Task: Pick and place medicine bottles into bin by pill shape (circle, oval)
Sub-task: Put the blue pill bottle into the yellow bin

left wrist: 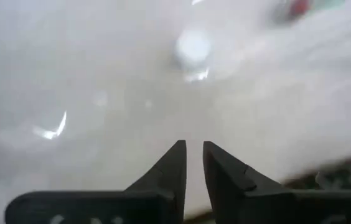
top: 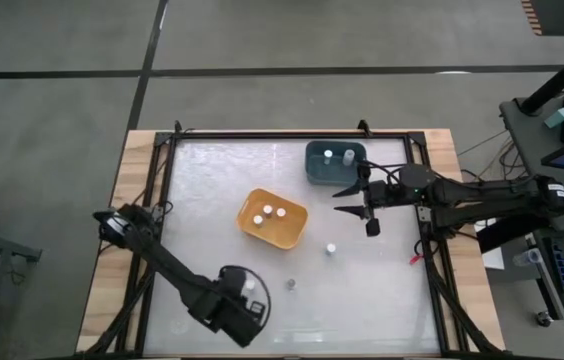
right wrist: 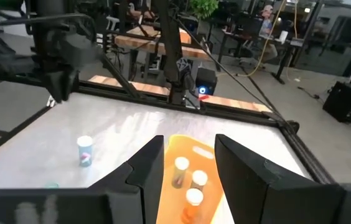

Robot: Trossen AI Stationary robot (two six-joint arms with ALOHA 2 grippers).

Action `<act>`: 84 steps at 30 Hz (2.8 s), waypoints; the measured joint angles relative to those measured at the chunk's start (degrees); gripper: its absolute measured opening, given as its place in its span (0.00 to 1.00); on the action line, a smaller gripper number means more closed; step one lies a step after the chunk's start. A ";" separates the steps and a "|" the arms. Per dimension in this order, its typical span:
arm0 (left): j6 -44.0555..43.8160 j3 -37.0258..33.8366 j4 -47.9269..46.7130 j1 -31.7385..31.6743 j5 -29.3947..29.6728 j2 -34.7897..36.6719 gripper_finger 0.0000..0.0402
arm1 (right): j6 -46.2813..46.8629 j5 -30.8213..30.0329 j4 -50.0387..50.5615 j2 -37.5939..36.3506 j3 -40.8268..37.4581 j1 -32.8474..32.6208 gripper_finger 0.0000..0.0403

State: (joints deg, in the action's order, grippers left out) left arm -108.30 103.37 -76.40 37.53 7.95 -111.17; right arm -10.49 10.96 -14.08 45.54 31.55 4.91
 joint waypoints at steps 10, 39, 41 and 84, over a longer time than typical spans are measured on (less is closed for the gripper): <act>7.90 -2.80 0.42 -4.06 2.90 0.09 0.10 | 0.96 0.00 0.75 0.52 0.00 -0.02 0.33; 12.62 -14.07 14.98 -6.99 2.82 -0.05 0.53 | -0.67 -0.02 0.12 1.20 -0.07 -0.02 0.31; 12.61 -14.87 15.94 -6.99 2.83 -0.03 0.53 | -0.66 -0.02 0.12 1.20 -0.07 -0.02 0.31; 12.69 -15.86 17.64 -7.10 1.73 -0.07 0.37 | -1.04 -0.07 0.34 1.18 -0.07 0.00 0.31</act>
State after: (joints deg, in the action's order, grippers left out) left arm -95.61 87.50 -58.76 30.44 9.67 -111.24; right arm -11.53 10.90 -13.74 46.72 31.48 4.91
